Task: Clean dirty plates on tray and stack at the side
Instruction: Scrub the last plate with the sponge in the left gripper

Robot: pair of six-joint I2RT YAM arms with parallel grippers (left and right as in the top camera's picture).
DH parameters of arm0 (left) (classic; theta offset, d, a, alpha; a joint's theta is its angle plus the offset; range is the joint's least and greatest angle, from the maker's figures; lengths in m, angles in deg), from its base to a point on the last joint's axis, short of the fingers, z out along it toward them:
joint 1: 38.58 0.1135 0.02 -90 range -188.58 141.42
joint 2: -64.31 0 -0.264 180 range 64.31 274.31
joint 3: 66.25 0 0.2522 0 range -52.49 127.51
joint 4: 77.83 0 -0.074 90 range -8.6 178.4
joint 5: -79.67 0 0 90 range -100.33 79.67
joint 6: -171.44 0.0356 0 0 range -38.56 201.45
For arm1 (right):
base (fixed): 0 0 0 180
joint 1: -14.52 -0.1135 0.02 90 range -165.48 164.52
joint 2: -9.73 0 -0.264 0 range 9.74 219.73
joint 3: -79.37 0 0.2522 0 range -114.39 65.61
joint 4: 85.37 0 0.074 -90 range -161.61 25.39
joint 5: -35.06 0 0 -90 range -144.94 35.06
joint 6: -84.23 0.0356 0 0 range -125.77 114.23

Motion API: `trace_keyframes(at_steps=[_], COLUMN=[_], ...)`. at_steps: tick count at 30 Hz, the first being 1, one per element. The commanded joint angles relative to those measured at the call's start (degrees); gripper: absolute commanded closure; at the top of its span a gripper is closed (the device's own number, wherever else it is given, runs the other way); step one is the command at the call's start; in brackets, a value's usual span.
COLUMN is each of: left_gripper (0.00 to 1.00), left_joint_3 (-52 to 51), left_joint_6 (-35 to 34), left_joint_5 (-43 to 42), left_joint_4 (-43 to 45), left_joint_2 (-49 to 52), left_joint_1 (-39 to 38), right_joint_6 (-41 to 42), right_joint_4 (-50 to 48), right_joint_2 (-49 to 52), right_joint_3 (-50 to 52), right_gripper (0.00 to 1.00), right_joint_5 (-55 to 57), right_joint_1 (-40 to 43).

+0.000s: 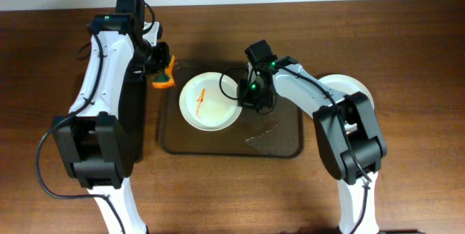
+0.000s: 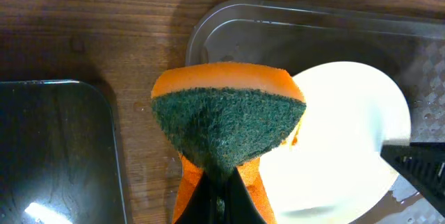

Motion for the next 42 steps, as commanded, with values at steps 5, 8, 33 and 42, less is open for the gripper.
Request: trace_keyframes(at_steps=[5, 8, 33, 42], left_gripper=[1.00, 1.00, 1.00, 1.00], left_joint_3=[1.2, -2.3, -30.1, -30.2], left_joint_6=[1.4, 5.2, 14.2, 4.8], left_joint_5=[-3.4, -3.2, -13.8, 9.0], left_joint_4=[-1.3, 0.5, 18.9, 41.9], left_joint_2=[-0.2, -0.2, -0.1, -0.1], left_joint_1=[-3.1, -6.5, -12.9, -12.9], right_joint_6=[4.9, 4.9, 4.7, 4.3], right_joint_4=[-1.2, -1.1, -1.1, -1.1], right_joint_2=[2.5, 2.5, 2.5, 2.5], right_joint_3=[-0.1, 0.0, 0.0, -0.1], right_gripper=[0.96, 0.96, 0.96, 0.96], right_joint_5=[-0.8, -0.6, -0.7, -0.6], right_joint_1=[0.2, 0.2, -0.4, -0.7])
